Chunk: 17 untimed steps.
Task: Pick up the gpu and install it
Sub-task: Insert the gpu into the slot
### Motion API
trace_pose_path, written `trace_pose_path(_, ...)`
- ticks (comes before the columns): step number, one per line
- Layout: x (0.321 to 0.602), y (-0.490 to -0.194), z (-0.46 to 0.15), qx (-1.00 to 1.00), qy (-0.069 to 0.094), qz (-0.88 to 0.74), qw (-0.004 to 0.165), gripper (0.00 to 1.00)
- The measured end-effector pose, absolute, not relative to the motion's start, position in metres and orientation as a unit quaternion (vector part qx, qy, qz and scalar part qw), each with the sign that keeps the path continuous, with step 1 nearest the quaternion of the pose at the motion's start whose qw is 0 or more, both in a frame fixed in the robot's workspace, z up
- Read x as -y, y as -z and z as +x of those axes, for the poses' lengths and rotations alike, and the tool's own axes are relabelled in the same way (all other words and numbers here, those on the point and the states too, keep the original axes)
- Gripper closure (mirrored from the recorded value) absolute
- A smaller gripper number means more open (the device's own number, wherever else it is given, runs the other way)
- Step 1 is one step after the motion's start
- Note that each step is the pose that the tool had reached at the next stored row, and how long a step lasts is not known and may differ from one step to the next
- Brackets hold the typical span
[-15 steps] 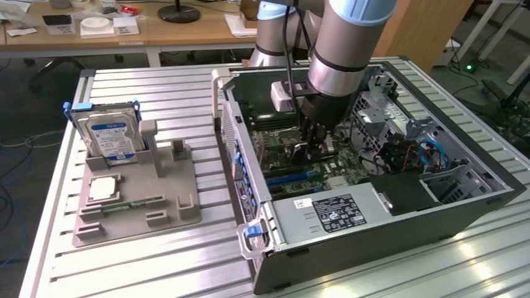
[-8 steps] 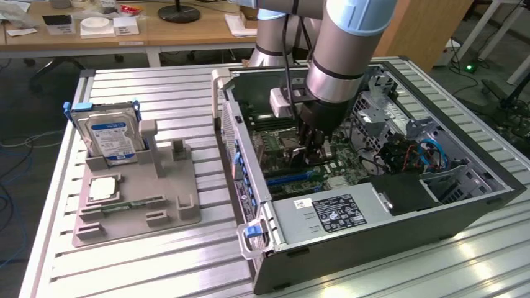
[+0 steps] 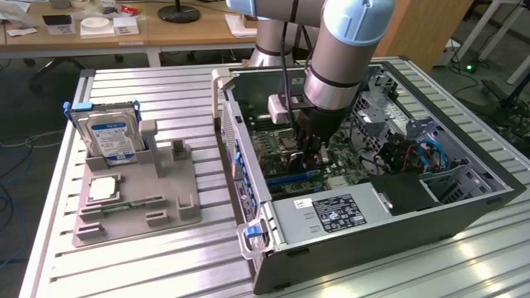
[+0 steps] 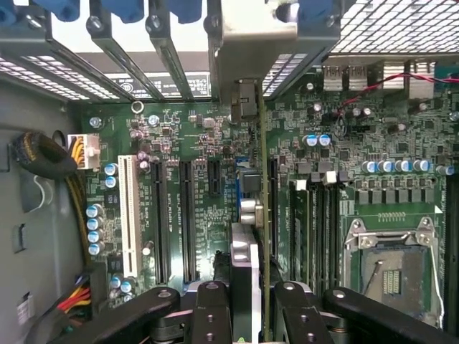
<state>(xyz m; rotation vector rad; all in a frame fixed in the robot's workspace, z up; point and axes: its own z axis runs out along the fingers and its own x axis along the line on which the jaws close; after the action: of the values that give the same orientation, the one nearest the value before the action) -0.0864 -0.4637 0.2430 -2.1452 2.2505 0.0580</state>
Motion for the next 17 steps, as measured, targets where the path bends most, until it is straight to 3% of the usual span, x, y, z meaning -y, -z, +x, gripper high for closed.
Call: trace_pose_path(17,0.4651,-0.2417,-0.0904,-0.724,-0.016,-0.69,0.019,0.72)
